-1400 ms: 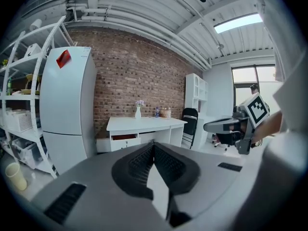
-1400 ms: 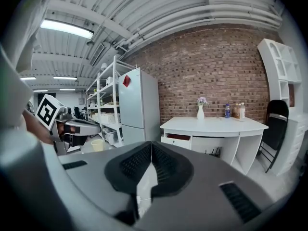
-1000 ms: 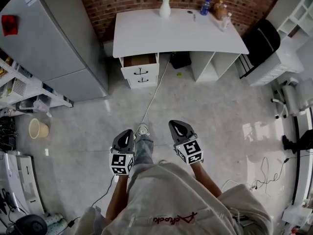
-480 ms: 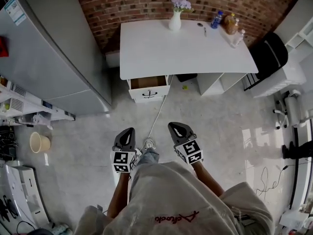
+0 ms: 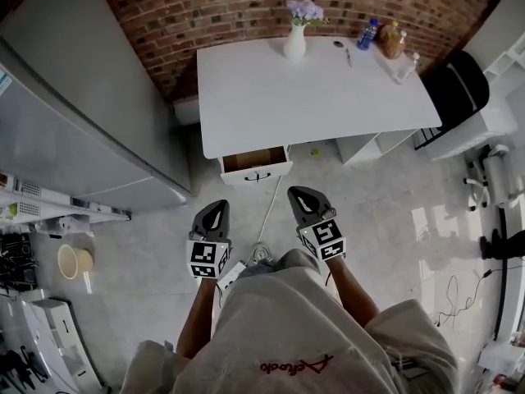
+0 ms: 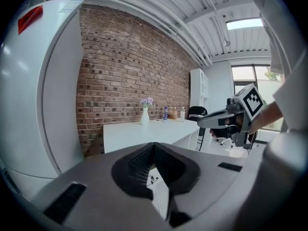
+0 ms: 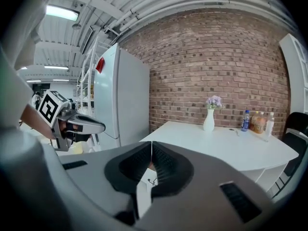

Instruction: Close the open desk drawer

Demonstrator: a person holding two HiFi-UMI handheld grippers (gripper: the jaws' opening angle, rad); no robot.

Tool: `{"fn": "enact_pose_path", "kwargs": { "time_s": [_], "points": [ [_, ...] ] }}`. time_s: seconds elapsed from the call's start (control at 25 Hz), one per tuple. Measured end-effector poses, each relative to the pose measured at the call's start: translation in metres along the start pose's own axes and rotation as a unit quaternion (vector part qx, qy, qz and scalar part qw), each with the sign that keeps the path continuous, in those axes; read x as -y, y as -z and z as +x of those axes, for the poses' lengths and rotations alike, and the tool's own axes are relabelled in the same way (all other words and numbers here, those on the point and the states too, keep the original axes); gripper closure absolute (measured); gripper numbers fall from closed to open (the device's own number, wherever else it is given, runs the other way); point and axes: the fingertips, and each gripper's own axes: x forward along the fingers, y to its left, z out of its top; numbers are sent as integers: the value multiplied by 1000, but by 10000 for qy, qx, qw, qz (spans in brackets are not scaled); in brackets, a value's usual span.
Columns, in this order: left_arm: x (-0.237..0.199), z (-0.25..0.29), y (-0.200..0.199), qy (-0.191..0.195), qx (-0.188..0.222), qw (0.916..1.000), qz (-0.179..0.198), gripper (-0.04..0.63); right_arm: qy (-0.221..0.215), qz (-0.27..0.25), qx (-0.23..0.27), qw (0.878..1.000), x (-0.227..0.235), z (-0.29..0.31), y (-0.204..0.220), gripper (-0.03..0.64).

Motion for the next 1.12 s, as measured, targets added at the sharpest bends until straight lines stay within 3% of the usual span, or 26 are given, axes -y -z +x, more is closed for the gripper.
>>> {"fn": "enact_pose_path", "kwargs": {
  "time_s": [0.24, 0.4, 0.68, 1.12],
  "points": [
    [0, 40, 20, 38, -400, 9992, -32, 581, -116, 246, -214, 9994, 28, 27, 27, 598],
    [-4, 65, 25, -71, -431, 9989, -139, 581, -140, 277, -355, 9989, 46, 47, 39, 598],
    [-9, 68, 55, 122, -581, 9981, -192, 581, -157, 335, -498, 9981, 33, 63, 58, 598],
    [-2, 94, 218, 223, -1307, 9876, -846, 583, -296, 927, -1331, 9863, 5, 101, 235, 598]
  ]
}}
